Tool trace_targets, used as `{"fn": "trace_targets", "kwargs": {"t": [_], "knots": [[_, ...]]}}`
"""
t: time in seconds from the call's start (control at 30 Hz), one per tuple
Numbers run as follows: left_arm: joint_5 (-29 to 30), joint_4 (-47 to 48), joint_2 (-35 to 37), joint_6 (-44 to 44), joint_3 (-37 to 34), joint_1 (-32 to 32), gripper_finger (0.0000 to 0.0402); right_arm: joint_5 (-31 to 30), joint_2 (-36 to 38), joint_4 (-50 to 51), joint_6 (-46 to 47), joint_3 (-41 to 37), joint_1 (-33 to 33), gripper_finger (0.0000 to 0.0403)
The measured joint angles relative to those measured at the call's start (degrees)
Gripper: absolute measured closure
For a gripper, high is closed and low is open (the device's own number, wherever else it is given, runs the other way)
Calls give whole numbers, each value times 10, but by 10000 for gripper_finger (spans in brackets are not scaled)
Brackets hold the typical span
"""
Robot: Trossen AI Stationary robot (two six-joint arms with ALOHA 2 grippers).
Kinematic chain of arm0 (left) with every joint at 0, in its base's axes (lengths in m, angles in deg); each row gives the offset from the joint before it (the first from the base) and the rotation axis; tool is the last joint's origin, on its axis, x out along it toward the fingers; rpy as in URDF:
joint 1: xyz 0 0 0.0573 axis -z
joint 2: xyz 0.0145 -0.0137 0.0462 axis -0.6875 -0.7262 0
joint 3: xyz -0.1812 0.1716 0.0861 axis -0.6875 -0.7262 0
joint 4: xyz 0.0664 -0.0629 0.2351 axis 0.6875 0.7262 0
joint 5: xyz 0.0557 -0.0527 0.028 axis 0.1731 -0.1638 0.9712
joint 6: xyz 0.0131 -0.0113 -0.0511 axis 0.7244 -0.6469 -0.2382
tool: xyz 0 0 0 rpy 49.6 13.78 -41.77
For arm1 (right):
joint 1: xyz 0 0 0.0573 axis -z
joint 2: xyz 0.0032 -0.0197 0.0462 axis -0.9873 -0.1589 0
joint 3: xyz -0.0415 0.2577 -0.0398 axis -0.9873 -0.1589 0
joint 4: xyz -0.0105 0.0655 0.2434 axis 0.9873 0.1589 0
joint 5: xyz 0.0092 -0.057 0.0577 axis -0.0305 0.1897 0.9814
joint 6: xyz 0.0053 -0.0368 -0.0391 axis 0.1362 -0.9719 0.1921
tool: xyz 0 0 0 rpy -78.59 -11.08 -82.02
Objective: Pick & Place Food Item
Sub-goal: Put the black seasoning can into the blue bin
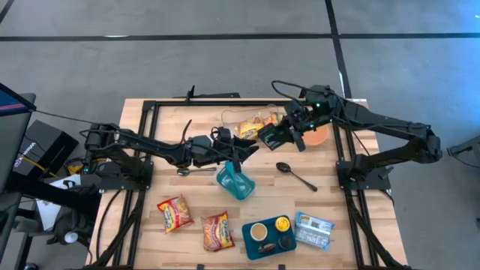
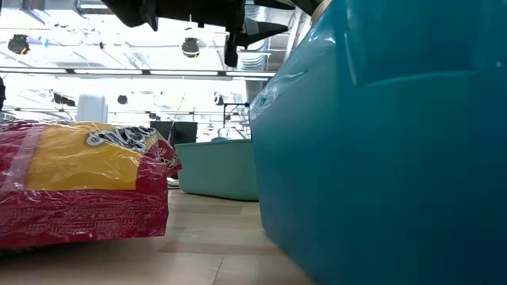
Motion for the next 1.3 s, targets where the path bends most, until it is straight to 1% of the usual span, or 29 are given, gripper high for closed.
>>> {"fn": "trace_targets", "kwargs": {"t": [0.17, 0.4, 0.6, 0.77, 0.9, 1.1, 1.17, 1.3], "knots": [[0, -29, -22, 0, 0, 0, 236, -2, -19, -22, 14, 0, -11, 291], [-1, -43, -23, 0, 0, 0, 225, -1, -34, -30, 36, 0, -15, 291], [-18, -42, -23, 0, 0, 0, 194, -4, -34, -42, 36, 0, -14, 291], [-19, -42, -23, 1, 0, 0, 161, -4, -34, -42, 36, 0, -13, 291], [-18, -43, -23, 0, 0, 0, 146, -6, -34, -43, 41, 0, -14, 291], [-17, -53, -30, -3, 2, 0, 146, -8, -35, -47, 41, 0, -18, 291], [-16, -79, -42, -4, 3, 0, 149, -8, -35, -49, 44, 0, -20, 291], [-20, -92, -70, -4, 21, 0, 151, -8, -35, -51, 45, 0, -24, 291]]}}
